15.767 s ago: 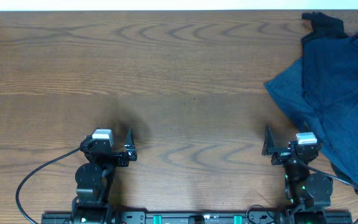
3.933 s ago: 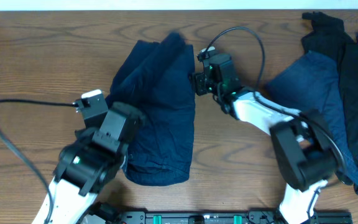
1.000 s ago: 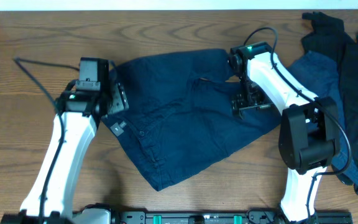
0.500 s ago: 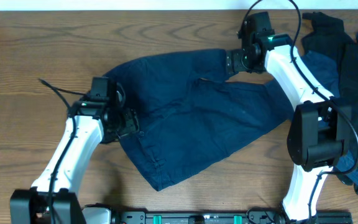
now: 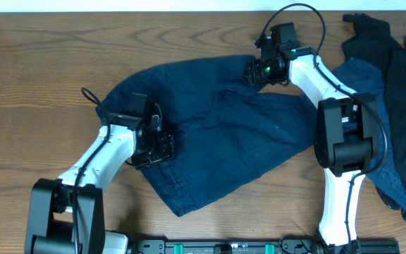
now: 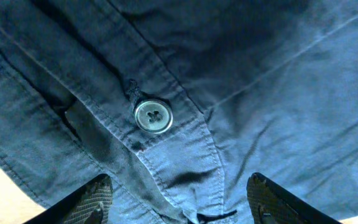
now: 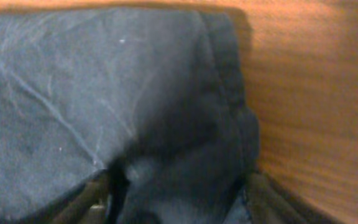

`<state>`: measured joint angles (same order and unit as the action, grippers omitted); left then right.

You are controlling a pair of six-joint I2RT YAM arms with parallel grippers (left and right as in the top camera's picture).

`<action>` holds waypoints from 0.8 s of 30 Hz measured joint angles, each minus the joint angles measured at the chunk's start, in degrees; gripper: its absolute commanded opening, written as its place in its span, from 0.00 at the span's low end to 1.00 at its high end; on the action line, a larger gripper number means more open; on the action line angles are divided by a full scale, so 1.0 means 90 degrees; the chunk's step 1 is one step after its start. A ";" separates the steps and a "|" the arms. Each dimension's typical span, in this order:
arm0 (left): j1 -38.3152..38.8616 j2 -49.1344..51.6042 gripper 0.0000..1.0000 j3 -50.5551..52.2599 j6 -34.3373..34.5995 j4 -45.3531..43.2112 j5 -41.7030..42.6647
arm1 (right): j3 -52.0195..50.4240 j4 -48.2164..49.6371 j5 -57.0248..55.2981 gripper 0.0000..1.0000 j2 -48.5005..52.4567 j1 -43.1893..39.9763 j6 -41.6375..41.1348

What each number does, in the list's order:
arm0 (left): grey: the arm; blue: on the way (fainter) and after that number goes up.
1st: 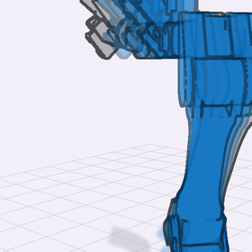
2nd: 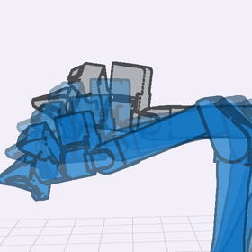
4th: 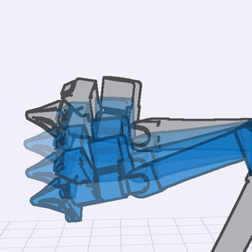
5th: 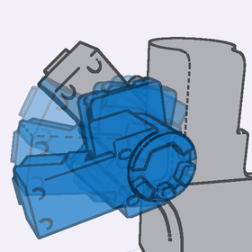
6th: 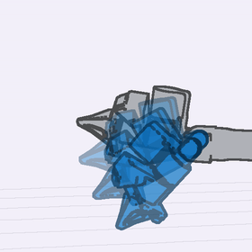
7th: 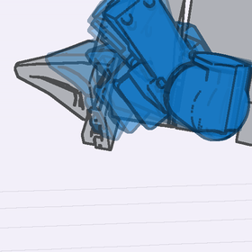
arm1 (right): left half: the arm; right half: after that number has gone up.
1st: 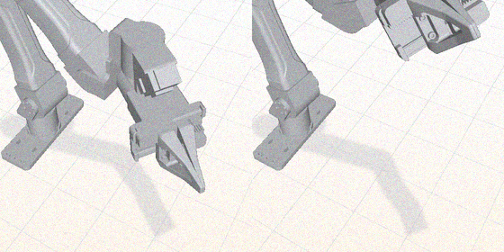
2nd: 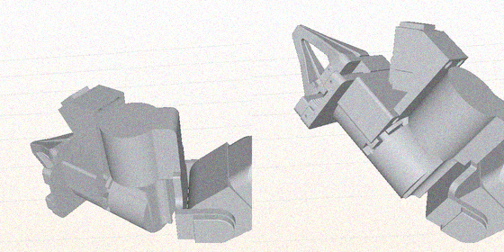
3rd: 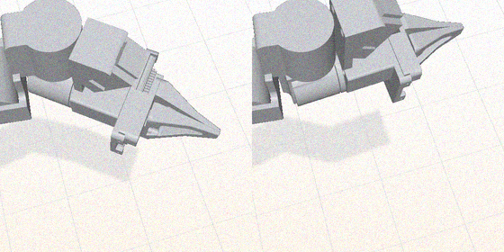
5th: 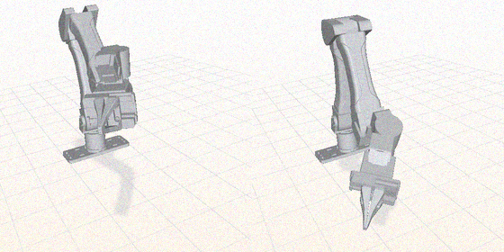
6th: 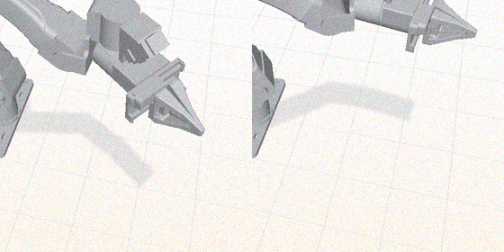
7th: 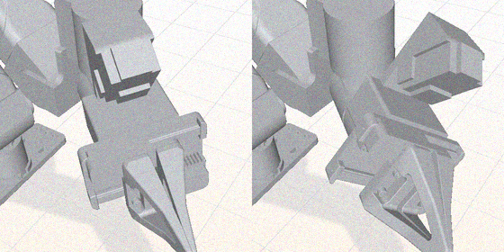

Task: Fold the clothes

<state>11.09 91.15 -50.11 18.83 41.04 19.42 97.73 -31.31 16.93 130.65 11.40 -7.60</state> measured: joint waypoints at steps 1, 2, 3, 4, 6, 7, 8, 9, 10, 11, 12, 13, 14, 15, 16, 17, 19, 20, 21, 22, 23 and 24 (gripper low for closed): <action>0.0000 0.0053 0.59 0.0000 0.0012 0.0002 0.0000 | 0.0000 0.0075 -0.0007 0.01 0.0027 0.0000 -0.0029; 0.0000 0.0095 0.55 0.0000 0.0032 0.0005 -0.0002 | 0.0000 0.0126 -0.0017 0.01 0.0053 0.0000 -0.0063; 0.0000 0.0136 0.50 0.0000 0.0029 -0.0002 0.0000 | 0.0000 0.0168 -0.0029 0.01 0.0063 -0.0002 -0.0107; 0.0000 0.0172 0.45 0.0000 0.0015 0.0005 0.0007 | 0.0000 0.0214 -0.0022 0.01 0.0070 -0.0010 -0.0185; 0.0000 0.0236 0.32 0.0000 0.0017 0.0000 0.0017 | 0.0000 0.0279 0.0034 0.01 0.0070 -0.0036 -0.0291; 0.0000 0.0260 0.22 0.0002 0.0005 0.0005 0.0024 | 0.0000 0.0313 0.0092 0.01 0.0073 -0.0058 -0.0321; 0.0000 0.0279 0.12 0.0002 0.0005 0.0007 0.0019 | 0.0000 0.0328 0.0160 0.01 0.0073 -0.0083 -0.0342; 0.0000 0.0291 0.06 0.0002 0.0015 0.0010 0.0017 | 0.0000 0.0333 0.0214 0.01 0.0073 -0.0117 -0.0372; 0.0000 0.0301 0.06 0.0002 0.0007 0.0032 0.0019 | 0.0000 0.0338 0.0262 0.01 0.0073 -0.0155 -0.0391; 0.0000 0.0301 0.06 0.0005 -0.0029 0.0063 0.0017 | 0.0000 0.0345 0.0296 0.01 0.0073 -0.0189 -0.0420; 0.0000 0.0304 0.06 0.0005 -0.0049 0.0109 0.0019 | 0.0002 0.0345 0.0308 0.01 0.0073 -0.0226 -0.0454; 0.0000 0.0304 0.06 0.0005 -0.0049 0.0155 0.0017 | 0.0007 0.0347 0.0311 0.01 0.0073 -0.0277 -0.0527; 0.0000 0.0304 0.06 0.0005 -0.0051 0.0228 0.0017 | 0.0022 0.0342 0.0306 0.01 0.0073 -0.0321 -0.0593; 0.0000 0.0304 0.06 0.0005 -0.0053 0.0291 0.0015 | 0.0068 0.0318 0.0306 0.01 0.0075 -0.0369 -0.0653; 0.0000 0.0304 0.06 0.0005 -0.0051 0.0372 0.0015 | 0.0158 0.0313 0.0289 0.01 0.0087 -0.0440 -0.0743; 0.0000 0.0304 0.06 0.0005 -0.0051 0.0444 0.0017 | 0.0257 0.0299 0.0282 0.01 0.0095 -0.0503 -0.0806; 0.0000 0.0304 0.06 0.0005 -0.0051 0.0602 0.0015 | 0.0515 0.0243 0.0206 0.01 0.0095 -0.0644 -0.0945; 0.0000 0.0304 0.06 0.0005 -0.0053 0.0687 0.0015 | 0.0661 0.0209 0.0131 0.01 0.0095 -0.0709 -0.1001; 0.0000 0.0304 0.06 0.0005 -0.0058 0.0736 0.0017 | 0.0835 0.0151 0.0027 0.01 0.0095 -0.0789 -0.1054; 0.0000 0.0304 0.06 0.0005 -0.0075 0.0782 0.0015 | 0.0954 0.0107 -0.0083 0.01 0.0092 -0.0840 -0.1093; 0.0000 0.0304 0.06 0.0005 -0.0085 0.0787 0.0017 | 0.1042 0.0051 -0.0180 0.02 0.0083 -0.0884 -0.1110; 0.0000 0.0304 0.06 0.0005 -0.0109 0.0775 0.0015 | 0.1127 -0.0017 -0.0340 0.14 0.0066 -0.0935 -0.1134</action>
<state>11.09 93.89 -50.06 17.85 48.01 19.55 107.87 -31.46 13.87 131.24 2.98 -17.80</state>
